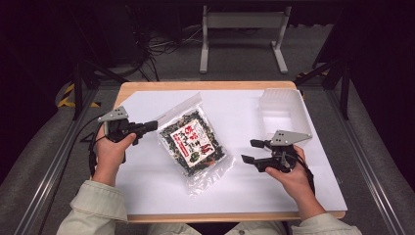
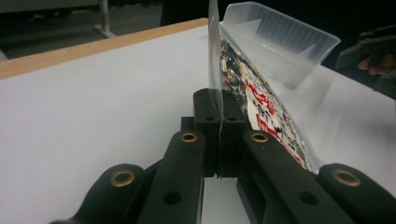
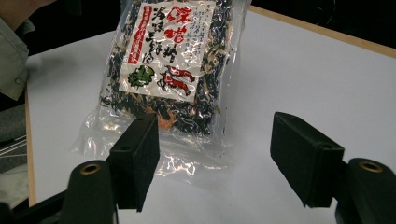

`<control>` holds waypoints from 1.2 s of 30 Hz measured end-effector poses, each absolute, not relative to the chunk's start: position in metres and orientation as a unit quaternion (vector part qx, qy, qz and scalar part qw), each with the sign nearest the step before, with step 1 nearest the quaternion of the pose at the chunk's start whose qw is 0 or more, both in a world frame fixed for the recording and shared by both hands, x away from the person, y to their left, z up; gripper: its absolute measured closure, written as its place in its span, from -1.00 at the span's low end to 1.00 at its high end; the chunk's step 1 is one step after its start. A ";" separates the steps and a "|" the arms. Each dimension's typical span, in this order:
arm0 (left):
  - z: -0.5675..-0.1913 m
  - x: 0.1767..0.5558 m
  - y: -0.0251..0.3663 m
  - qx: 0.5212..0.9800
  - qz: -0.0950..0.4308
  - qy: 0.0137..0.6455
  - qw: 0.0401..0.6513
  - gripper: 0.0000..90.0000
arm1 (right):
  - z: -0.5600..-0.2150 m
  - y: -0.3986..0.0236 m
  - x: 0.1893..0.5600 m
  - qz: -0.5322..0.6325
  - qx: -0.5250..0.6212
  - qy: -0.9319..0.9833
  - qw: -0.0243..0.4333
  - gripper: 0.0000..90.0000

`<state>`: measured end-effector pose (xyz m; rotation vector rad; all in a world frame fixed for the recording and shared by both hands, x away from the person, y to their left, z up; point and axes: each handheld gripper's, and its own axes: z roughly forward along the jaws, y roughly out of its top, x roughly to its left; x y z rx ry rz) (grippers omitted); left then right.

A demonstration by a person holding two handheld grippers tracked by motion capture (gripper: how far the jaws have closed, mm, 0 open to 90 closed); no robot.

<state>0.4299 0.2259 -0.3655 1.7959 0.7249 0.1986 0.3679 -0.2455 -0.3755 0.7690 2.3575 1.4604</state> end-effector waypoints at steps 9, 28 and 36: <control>-0.343 0.412 0.219 0.756 0.086 0.264 0.593 0.99 | -0.361 -0.229 0.381 0.513 0.245 0.813 0.125 -0.30; -0.311 0.382 0.198 0.752 0.059 0.193 0.628 0.99 | -0.335 -0.208 0.402 0.545 0.204 0.807 0.102 -0.36; -0.295 0.369 0.184 0.753 0.055 0.148 0.639 0.99 | -0.323 -0.197 0.400 0.562 0.170 0.805 0.087 -0.48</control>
